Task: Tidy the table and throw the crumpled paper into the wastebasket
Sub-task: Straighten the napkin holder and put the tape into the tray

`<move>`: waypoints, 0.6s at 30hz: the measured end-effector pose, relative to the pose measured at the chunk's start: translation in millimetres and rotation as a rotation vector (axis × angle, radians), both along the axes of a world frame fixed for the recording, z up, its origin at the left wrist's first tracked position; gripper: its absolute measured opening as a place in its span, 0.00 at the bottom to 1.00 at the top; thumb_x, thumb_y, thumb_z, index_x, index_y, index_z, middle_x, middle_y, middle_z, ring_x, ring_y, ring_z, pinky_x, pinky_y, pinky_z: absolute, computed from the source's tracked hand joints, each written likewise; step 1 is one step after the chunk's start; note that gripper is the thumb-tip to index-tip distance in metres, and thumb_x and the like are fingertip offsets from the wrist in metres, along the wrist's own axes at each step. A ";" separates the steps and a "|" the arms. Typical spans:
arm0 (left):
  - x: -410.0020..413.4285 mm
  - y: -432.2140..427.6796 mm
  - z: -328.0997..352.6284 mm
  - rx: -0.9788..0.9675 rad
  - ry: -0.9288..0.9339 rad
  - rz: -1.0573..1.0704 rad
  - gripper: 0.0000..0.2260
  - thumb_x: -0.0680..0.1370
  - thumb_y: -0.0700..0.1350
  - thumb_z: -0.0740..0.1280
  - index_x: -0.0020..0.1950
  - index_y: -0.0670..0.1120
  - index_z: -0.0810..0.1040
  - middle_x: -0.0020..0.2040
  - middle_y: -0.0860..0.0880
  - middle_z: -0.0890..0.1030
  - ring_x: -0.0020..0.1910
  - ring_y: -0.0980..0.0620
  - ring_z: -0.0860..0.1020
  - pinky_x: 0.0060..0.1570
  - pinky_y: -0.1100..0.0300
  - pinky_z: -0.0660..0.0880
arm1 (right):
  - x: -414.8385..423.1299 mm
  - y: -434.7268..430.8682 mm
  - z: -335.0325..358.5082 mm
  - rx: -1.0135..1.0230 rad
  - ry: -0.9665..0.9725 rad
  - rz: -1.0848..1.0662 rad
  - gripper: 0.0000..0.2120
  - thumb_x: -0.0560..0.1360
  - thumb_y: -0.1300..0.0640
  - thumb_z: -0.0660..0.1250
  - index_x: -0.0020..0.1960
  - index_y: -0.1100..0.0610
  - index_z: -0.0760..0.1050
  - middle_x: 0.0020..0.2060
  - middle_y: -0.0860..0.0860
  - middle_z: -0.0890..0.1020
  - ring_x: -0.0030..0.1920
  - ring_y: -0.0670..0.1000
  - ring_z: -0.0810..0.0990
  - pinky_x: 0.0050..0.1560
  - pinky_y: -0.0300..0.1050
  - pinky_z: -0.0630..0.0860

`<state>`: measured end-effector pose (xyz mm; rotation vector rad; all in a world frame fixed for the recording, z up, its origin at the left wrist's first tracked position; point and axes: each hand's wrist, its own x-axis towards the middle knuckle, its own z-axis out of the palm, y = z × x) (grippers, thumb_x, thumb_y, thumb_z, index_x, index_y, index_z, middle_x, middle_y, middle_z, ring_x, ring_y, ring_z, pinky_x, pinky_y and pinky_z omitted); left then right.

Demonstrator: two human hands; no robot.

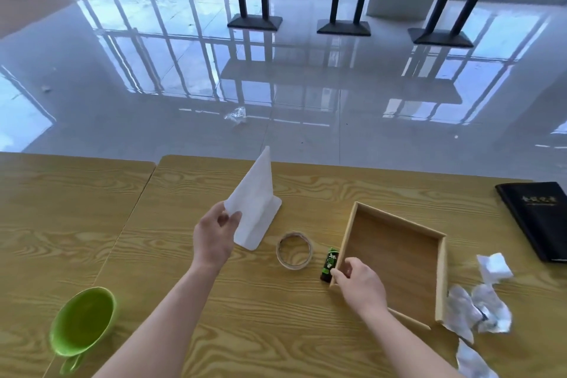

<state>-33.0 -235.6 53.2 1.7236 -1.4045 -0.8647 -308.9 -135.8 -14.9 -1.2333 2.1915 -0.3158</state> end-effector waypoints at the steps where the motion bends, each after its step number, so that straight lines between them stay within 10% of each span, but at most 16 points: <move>1: -2.3 0.7 0.3 0.001 -0.028 0.001 0.08 0.77 0.48 0.70 0.39 0.57 0.76 0.36 0.46 0.79 0.33 0.51 0.76 0.34 0.55 0.72 | 0.4 -1.7 -0.2 0.011 0.004 0.010 0.21 0.76 0.40 0.64 0.64 0.51 0.73 0.54 0.49 0.82 0.52 0.53 0.80 0.44 0.46 0.73; 6: -8.8 5.1 -0.4 -0.022 -0.130 0.018 0.06 0.76 0.41 0.68 0.40 0.41 0.79 0.38 0.44 0.80 0.39 0.43 0.79 0.37 0.48 0.75 | 3.8 -6.7 2.4 0.078 0.070 0.040 0.18 0.77 0.40 0.63 0.59 0.51 0.71 0.52 0.51 0.83 0.50 0.55 0.80 0.41 0.46 0.70; 12: -4.0 35.9 -3.6 -0.156 -0.221 -0.086 0.17 0.73 0.36 0.71 0.62 0.46 0.80 0.39 0.53 0.78 0.37 0.65 0.76 0.35 0.69 0.67 | 12.6 6.2 1.1 0.126 0.092 0.037 0.08 0.76 0.47 0.62 0.50 0.50 0.66 0.40 0.47 0.77 0.40 0.52 0.77 0.36 0.47 0.71; 18: -6.6 49.8 -1.3 -0.139 -0.202 -0.213 0.23 0.73 0.37 0.70 0.65 0.53 0.77 0.40 0.58 0.77 0.40 0.61 0.77 0.36 0.68 0.68 | 35.3 15.7 0.1 0.106 0.080 0.049 0.07 0.77 0.50 0.62 0.48 0.51 0.66 0.40 0.48 0.77 0.39 0.51 0.77 0.36 0.47 0.70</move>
